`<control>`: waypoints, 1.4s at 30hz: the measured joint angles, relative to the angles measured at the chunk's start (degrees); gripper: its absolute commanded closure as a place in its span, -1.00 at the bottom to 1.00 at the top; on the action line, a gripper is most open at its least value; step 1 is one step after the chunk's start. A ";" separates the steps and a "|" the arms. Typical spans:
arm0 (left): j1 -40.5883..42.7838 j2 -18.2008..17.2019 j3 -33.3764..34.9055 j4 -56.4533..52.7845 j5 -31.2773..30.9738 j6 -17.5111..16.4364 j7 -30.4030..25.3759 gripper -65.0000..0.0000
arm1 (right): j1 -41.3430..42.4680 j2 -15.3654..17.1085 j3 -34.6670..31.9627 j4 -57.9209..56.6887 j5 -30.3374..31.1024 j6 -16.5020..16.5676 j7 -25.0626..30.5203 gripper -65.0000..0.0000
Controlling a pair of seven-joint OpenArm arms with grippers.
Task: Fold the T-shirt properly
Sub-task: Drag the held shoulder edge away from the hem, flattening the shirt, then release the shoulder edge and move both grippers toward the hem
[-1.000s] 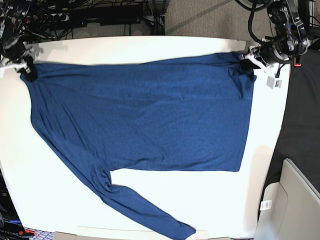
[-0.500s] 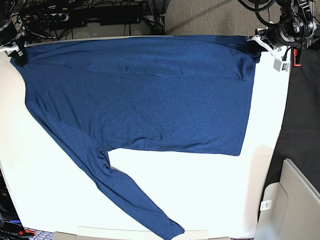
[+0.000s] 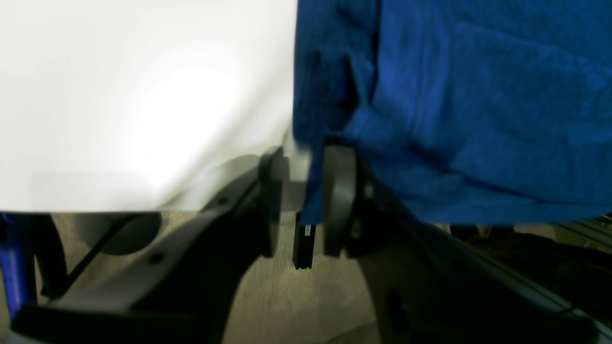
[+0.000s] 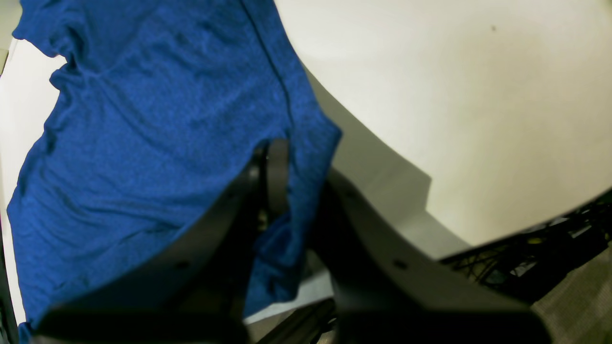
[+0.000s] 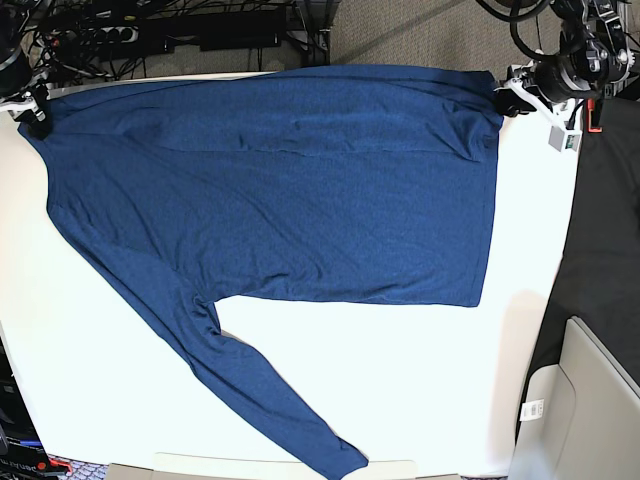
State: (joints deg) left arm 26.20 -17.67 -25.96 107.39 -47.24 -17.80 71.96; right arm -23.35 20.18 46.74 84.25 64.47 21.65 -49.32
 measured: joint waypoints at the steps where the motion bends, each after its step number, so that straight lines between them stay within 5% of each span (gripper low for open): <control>1: 0.00 0.02 0.02 0.02 -0.11 -0.02 -0.02 0.47 | -0.02 -0.04 0.02 0.00 0.02 -1.03 0.00 0.84; 6: 0.13 0.20 -1.60 0.02 -0.15 -0.02 0.00 0.47 | -0.20 -0.17 2.34 0.02 0.22 -8.04 -0.02 0.61; 19: -6.47 0.02 -3.89 0.35 -0.02 -0.02 0.22 0.47 | 1.14 -1.38 9.66 0.02 2.86 -8.22 -2.36 0.56; 27: -15.41 0.44 -3.32 -0.15 0.04 -0.09 1.22 0.47 | 3.43 1.66 13.07 2.32 1.79 -8.66 -1.84 0.56; 35: -27.10 0.46 3.93 -12.22 0.11 0.00 0.63 0.46 | 11.96 5.16 -1.53 3.39 -3.13 -8.31 -2.82 0.56; 42: -35.63 -0.07 7.43 -21.64 0.50 0.11 -4.96 0.40 | 24.28 4.87 -14.43 3.39 -19.17 -7.91 -2.78 0.55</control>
State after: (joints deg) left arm -9.43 -17.74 -18.52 85.76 -46.74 -17.69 67.00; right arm 0.93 25.06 32.32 87.64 45.30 13.74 -52.10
